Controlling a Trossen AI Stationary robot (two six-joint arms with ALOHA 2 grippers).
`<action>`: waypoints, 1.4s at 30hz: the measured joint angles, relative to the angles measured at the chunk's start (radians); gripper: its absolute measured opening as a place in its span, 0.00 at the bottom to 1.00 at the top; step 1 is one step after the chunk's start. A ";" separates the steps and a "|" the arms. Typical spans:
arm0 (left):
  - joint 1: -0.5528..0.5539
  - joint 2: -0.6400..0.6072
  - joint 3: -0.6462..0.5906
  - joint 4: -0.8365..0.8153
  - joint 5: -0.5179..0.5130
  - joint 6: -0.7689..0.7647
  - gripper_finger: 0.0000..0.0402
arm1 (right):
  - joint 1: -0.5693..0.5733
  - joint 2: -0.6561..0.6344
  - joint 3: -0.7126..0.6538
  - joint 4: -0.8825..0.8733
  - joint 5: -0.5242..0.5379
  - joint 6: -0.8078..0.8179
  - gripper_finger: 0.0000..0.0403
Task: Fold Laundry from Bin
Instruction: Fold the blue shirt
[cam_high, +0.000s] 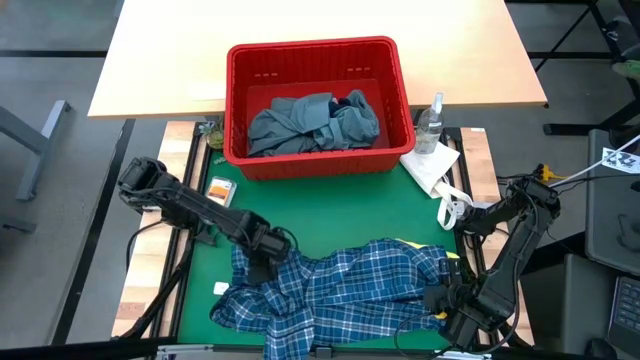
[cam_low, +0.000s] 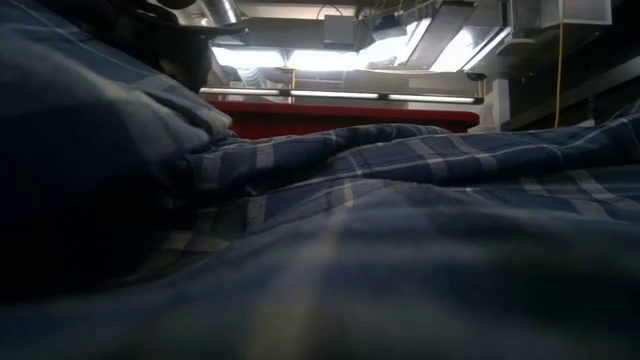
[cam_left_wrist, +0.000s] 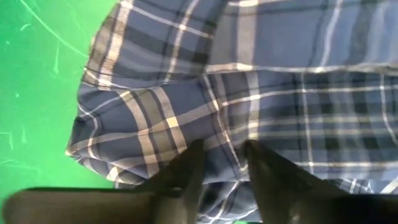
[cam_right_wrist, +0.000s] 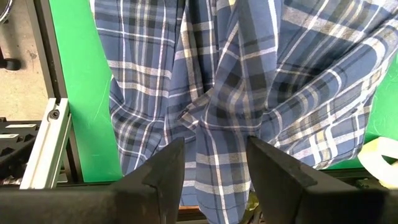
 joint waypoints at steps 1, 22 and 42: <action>-0.002 0.000 0.000 0.000 0.000 0.005 0.25 | 0.000 0.000 0.000 0.000 0.000 0.000 0.42; -0.015 0.000 0.000 0.000 -0.013 0.010 0.16 | 0.000 0.000 0.000 0.000 0.000 0.000 0.42; -0.216 -0.001 0.237 -0.215 0.032 -0.050 0.00 | 0.000 0.000 0.000 -0.001 -0.114 0.000 0.11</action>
